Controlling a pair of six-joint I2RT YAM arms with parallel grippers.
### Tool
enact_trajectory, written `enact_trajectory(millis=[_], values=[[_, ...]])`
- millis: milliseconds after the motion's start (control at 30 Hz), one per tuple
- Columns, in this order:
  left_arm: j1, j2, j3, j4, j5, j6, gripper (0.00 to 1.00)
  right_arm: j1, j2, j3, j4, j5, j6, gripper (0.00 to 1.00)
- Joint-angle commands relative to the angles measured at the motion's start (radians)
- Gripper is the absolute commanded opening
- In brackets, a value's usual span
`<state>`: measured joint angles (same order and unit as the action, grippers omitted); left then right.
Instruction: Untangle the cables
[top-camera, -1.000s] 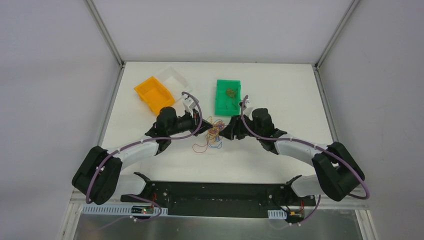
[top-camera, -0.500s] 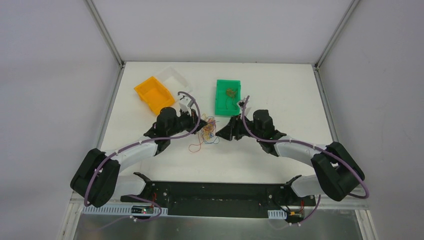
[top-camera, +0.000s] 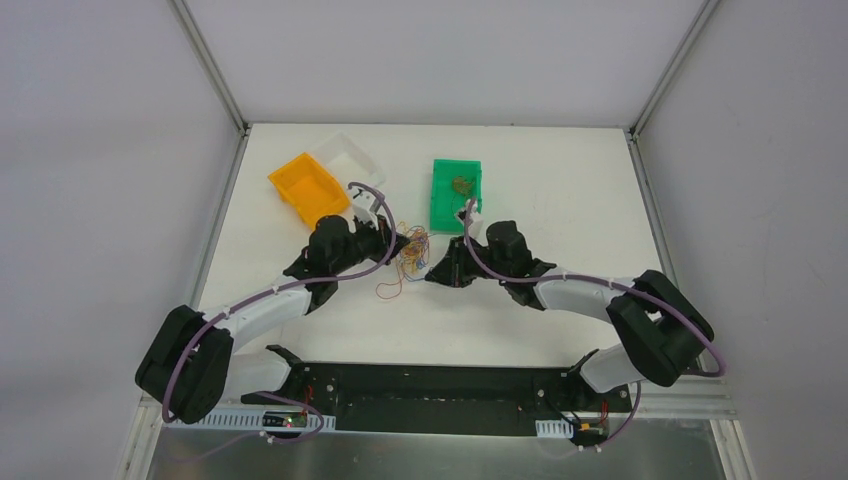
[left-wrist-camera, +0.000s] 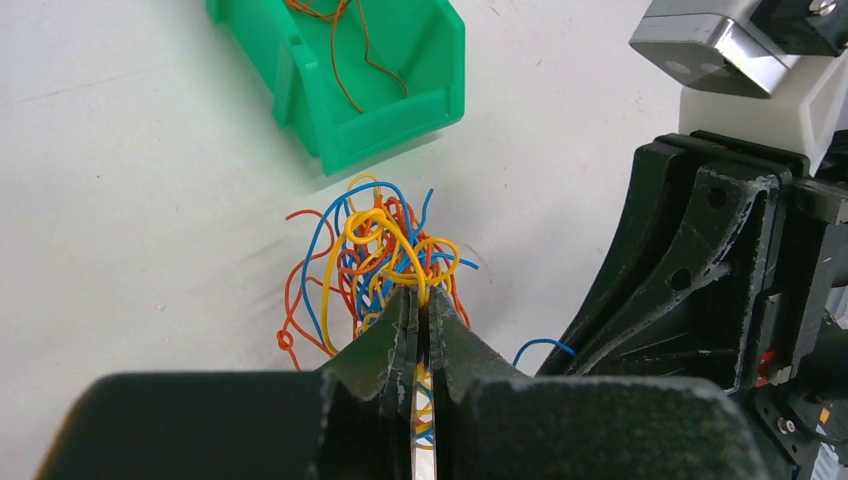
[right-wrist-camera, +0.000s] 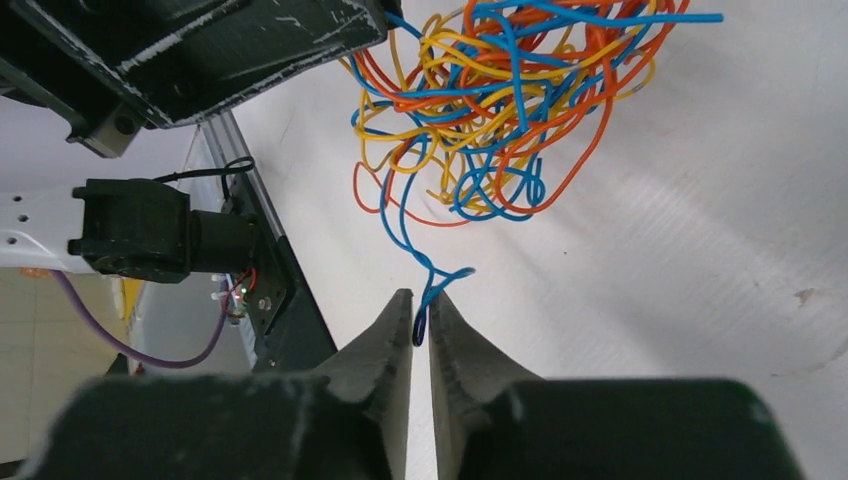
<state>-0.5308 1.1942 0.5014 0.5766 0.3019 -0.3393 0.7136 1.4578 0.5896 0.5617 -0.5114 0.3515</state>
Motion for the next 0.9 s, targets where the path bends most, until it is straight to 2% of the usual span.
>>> enact_trajectory(millis=[0, 33, 100, 233, 300, 433, 567, 733, 867], values=[[-0.008, -0.039, -0.007, 0.006, -0.040, 0.026, 0.00, 0.011, 0.000, 0.057, -0.026, 0.075, -0.004, 0.04], [-0.008, -0.043, -0.007, -0.003, -0.056, 0.026, 0.00, 0.010, -0.012, 0.053, -0.041, 0.120, -0.005, 0.01], [-0.008, -0.053, -0.003, -0.056, -0.140, 0.018, 0.00, 0.010, -0.049, 0.043, -0.079, 0.273, -0.006, 0.00], [-0.008, -0.072, 0.022, -0.219, -0.442, -0.022, 0.00, 0.001, -0.128, 0.028, -0.216, 0.681, 0.028, 0.00], [-0.008, -0.084, 0.029, -0.280, -0.603, -0.052, 0.00, -0.009, -0.173, -0.005, -0.233, 0.846, 0.070, 0.00], [-0.008, -0.114, 0.022, -0.322, -0.749, -0.081, 0.00, -0.021, -0.272, -0.071, -0.265, 1.145, 0.141, 0.00], [-0.007, -0.120, 0.027, -0.402, -0.950, -0.155, 0.00, -0.047, -0.362, -0.110, -0.380, 1.454, 0.252, 0.00], [-0.008, -0.120, 0.049, -0.508, -1.130, -0.239, 0.00, -0.129, -0.503, -0.145, -0.569, 1.659, 0.442, 0.00], [-0.008, -0.130, 0.055, -0.565, -1.238, -0.309, 0.00, -0.202, -0.627, -0.172, -0.693, 1.724, 0.535, 0.00]])
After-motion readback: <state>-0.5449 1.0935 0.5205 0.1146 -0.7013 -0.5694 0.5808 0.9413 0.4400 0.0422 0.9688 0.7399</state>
